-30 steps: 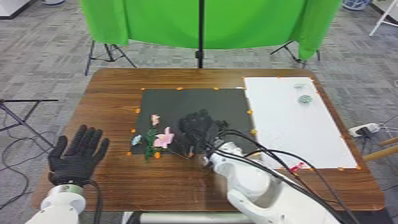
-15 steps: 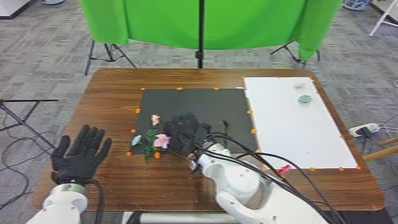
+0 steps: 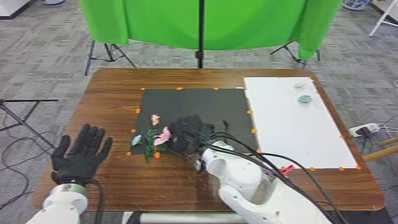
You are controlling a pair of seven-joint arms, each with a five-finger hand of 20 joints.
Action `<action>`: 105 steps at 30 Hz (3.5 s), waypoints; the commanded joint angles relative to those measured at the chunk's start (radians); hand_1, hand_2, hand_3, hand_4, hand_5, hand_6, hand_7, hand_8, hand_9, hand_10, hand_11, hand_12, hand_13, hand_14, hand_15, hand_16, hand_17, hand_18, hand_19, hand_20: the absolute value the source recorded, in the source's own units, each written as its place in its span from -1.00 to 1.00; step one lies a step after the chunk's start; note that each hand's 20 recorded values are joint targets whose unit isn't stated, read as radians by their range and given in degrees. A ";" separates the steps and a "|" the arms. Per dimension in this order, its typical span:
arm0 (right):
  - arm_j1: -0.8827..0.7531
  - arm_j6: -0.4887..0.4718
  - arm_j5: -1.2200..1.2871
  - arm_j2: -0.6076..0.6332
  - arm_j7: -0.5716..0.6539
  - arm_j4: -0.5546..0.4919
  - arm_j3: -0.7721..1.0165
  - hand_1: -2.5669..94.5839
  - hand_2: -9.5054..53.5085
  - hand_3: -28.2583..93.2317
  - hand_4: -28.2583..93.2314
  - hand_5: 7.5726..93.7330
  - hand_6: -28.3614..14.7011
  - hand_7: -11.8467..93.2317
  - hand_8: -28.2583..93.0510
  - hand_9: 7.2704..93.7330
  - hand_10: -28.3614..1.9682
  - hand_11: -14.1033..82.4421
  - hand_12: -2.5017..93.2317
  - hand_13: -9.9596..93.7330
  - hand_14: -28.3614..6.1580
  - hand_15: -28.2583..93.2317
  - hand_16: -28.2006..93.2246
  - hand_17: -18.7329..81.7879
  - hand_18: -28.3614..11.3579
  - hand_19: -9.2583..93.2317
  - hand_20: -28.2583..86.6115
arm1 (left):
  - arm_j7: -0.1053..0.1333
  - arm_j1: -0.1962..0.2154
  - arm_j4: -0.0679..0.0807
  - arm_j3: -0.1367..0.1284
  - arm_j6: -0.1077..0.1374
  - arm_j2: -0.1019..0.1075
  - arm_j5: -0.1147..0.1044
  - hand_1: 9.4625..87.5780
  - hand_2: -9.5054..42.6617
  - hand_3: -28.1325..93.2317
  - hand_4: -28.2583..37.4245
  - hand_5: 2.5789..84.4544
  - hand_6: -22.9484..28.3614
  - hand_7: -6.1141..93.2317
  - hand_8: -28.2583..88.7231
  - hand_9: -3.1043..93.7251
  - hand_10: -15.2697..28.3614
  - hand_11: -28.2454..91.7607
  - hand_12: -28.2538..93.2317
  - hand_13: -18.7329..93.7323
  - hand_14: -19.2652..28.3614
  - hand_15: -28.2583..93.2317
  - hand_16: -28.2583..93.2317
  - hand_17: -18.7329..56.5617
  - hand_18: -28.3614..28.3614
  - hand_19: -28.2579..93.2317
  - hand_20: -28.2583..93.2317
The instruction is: Arrange flowers
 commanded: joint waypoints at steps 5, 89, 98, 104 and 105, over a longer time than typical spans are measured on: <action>-0.011 0.017 0.018 0.011 0.015 -0.025 0.040 0.02 -1.00 0.77 -1.00 0.22 0.10 -0.52 -0.74 0.22 -0.22 -0.39 -0.62 0.39 -0.02 0.32 -0.17 0.03 -0.72 0.89 -0.08 | 0.000 0.024 -0.005 -0.001 -0.008 -0.006 -0.002 -0.58 0.04 0.74 -1.00 0.17 0.34 -0.65 -0.68 -0.05 0.46 -0.13 -0.37 -0.10 0.52 0.17 -0.69 -0.69 0.52 0.17 -0.27; 0.077 -0.046 -0.033 0.118 -0.014 0.047 0.159 0.28 -1.00 0.60 -1.00 0.30 0.24 -0.28 -0.80 0.39 -0.02 -0.23 -0.38 0.45 0.32 0.05 0.02 0.09 -0.57 0.84 -0.10 | -0.015 0.010 0.005 0.018 -0.030 0.007 -0.004 -0.58 0.02 0.75 -1.00 0.16 0.32 -0.66 -0.68 -0.06 0.46 -0.14 -0.37 -0.10 0.52 0.16 -0.68 -0.69 0.51 0.16 -0.27; 0.057 -0.078 -0.048 0.105 -0.006 0.044 0.168 0.26 -1.00 0.62 -1.00 0.26 0.23 -0.31 -0.81 0.33 -0.08 -0.18 -0.45 0.43 0.29 0.07 0.01 0.07 -0.60 0.83 -0.10 | -0.007 0.022 0.001 0.013 -0.028 -0.001 -0.024 -0.58 0.02 0.75 -1.00 0.15 0.32 -0.65 -0.68 -0.05 0.45 -0.14 -0.37 -0.10 0.52 0.16 -0.68 -0.69 0.51 0.16 -0.27; 0.028 -0.127 -0.031 0.099 0.005 0.029 0.183 0.27 -1.00 0.62 -1.00 0.25 0.23 -0.33 -0.80 0.31 -0.10 -0.14 -0.52 0.41 0.27 0.08 -0.01 0.05 -0.61 0.82 -0.11 | 0.007 0.031 -0.005 0.001 -0.014 -0.006 -0.037 -0.58 0.02 0.75 -1.00 0.16 0.32 -0.65 -0.68 -0.05 0.45 -0.14 -0.37 -0.10 0.51 0.16 -0.68 -0.69 0.51 0.16 -0.27; 0.024 -0.132 -0.027 0.099 0.007 0.029 0.187 0.26 -1.00 0.62 -1.00 0.25 0.23 -0.33 -0.80 0.30 -0.10 -0.14 -0.52 0.41 0.27 0.08 -0.01 0.05 -0.61 0.82 -0.11 | 0.008 0.029 -0.003 0.001 -0.015 -0.006 -0.040 -0.58 0.02 0.75 -1.00 0.16 0.32 -0.65 -0.68 -0.05 0.45 -0.14 -0.37 -0.10 0.51 0.16 -0.68 -0.69 0.52 0.16 -0.27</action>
